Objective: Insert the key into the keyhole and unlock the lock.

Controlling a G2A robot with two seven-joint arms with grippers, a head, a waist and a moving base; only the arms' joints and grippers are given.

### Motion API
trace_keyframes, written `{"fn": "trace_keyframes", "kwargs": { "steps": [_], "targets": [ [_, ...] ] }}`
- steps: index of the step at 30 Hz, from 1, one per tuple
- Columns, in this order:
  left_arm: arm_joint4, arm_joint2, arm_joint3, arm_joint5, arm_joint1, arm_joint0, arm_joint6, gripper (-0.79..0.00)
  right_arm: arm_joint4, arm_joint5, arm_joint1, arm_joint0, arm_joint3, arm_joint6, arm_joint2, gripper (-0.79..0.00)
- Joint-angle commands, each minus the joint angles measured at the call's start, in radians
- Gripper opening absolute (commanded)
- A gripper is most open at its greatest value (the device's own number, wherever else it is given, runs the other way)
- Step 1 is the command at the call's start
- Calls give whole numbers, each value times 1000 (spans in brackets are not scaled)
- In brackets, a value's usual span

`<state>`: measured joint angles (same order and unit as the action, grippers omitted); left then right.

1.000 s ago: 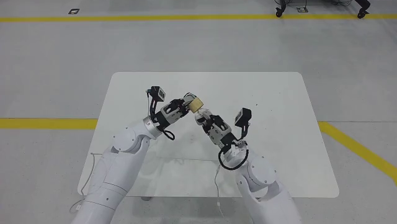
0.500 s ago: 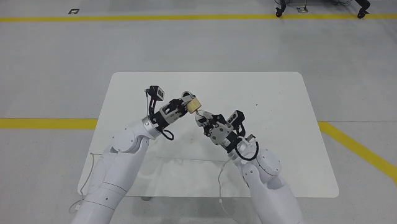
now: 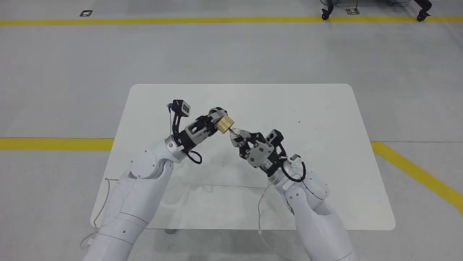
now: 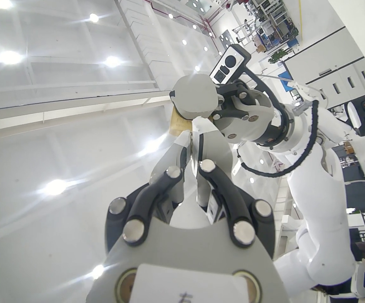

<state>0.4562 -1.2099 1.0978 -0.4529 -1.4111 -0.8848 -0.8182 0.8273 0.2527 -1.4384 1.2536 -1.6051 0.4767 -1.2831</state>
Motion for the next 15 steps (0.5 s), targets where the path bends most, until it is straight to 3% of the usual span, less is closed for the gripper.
{"fn": "trace_keyframes", "kwargs": {
  "steps": [1, 2, 3, 4, 5, 6, 10, 15],
  "targets": [
    [-3, 2, -3, 2, 0, 2, 2, -785, -82, -27, 5, 10, -31, -9, 7, -785],
    [-5, 2, -4, 3, 1, 3, 4, -785, -117, -42, 7, 17, -48, -11, 7, -785],
    [-16, 3, -5, 2, 1, 5, 8, -785, -168, -59, 11, 24, -66, -22, 5, -631],
    [-29, 5, -6, 2, 2, 7, 12, -785, -208, -70, 14, 34, -83, -38, 2, -228],
    [-41, 6, -5, 2, 3, 7, 17, -785, -245, -79, 17, 44, -102, -54, 0, -37],
    [-56, 7, -5, 1, 4, 8, 24, -785, -280, -87, 19, 54, -122, -65, -2, 0],
    [-130, 10, 11, -9, 8, 5, 55, -785, -457, -107, 31, 89, -186, -140, -19, -12],
    [-135, 3, 41, 3, 13, -8, 58, -785, -650, -129, 42, 123, -247, -185, -7, -163]
  ]
}}
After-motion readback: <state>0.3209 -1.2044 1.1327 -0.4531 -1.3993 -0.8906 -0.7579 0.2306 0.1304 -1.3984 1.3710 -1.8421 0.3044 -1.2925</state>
